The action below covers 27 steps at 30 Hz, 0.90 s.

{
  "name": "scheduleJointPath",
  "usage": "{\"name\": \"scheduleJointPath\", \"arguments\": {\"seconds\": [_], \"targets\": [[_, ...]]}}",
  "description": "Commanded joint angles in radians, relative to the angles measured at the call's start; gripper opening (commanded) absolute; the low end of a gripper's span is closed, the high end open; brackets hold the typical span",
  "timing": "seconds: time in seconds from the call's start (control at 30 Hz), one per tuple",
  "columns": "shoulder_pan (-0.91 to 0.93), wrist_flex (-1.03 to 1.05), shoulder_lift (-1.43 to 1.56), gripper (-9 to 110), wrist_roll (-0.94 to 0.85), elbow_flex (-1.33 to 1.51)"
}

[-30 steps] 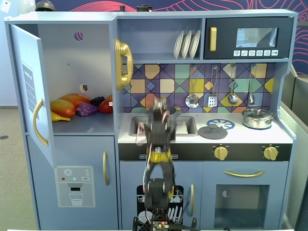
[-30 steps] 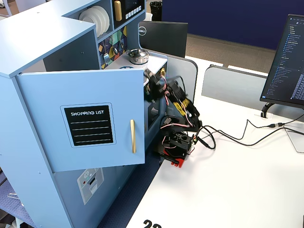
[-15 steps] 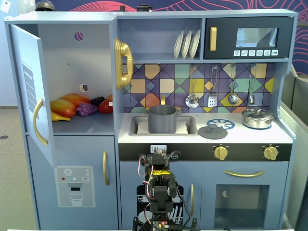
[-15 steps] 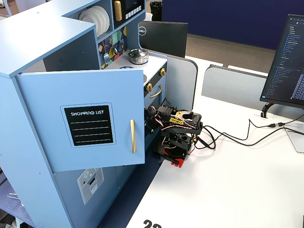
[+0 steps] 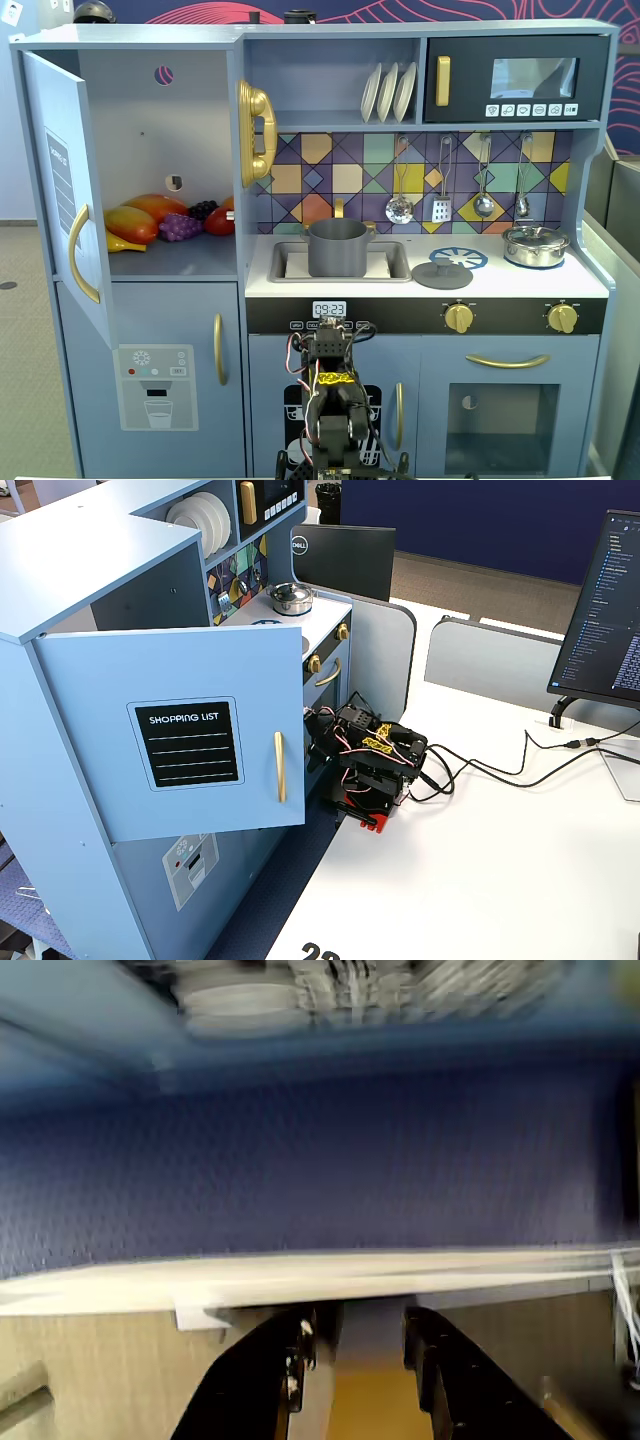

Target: Pick up the green pineapple from the left cabinet and place it in the gray recipient

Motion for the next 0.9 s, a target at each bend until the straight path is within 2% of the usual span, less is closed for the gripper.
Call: {"name": "scheduleJointPath", "arguments": {"seconds": [0.0, 0.17, 0.87], "targets": [[0.029, 0.181, 0.009, 0, -0.008, 0.003], [0.028, 0.183, 0.009, 5, -0.02, 0.002], [0.029, 0.183, 0.009, 5, -0.011, 0.002]]}}
